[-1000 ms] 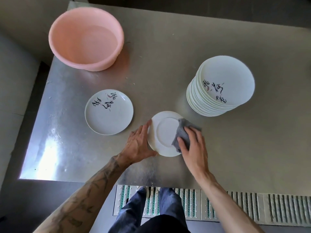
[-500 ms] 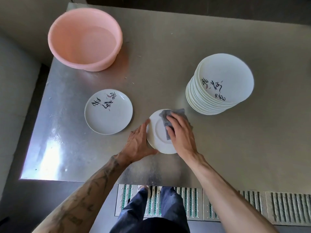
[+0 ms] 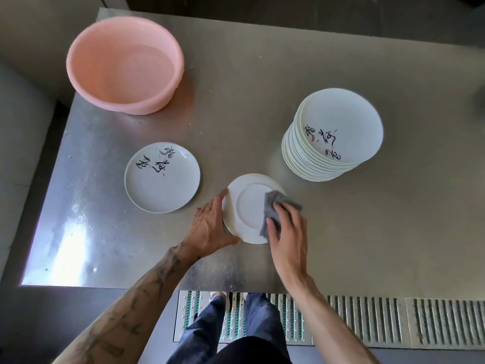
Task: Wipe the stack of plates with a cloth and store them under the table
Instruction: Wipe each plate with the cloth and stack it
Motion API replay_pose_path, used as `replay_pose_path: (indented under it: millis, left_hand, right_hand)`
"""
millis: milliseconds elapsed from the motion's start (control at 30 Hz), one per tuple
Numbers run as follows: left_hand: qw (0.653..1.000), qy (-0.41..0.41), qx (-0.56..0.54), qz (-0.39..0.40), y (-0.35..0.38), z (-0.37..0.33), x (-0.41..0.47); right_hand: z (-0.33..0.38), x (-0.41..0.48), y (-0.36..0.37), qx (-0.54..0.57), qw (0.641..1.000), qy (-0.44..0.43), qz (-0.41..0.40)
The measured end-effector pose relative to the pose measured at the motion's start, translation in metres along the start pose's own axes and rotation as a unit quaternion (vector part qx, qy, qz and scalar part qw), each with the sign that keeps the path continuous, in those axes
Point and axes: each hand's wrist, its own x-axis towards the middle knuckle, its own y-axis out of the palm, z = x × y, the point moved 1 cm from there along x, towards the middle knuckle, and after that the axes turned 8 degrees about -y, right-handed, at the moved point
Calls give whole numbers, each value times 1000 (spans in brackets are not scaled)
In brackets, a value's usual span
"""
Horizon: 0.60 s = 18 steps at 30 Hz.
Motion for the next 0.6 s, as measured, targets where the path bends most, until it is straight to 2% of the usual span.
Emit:
replay_pose_path:
  millis: [67, 200, 467, 600]
  left_hand:
    - [1000, -3, 1, -3, 0, -1, 0]
    - [1000, -12, 4, -1, -1, -1, 1]
    - [1000, -16, -4, -9, 4, 2, 2]
    - [1000, 1, -13, -19, 1, 2, 0]
  right_hand:
    - [10, -23, 4, -3, 1000, 6, -25]
    - [29, -49, 21, -11, 999, -41, -12]
    - [38, -12, 32, -30, 991, -130, 23]
    - [13, -12, 18, -25, 989, -148, 5]
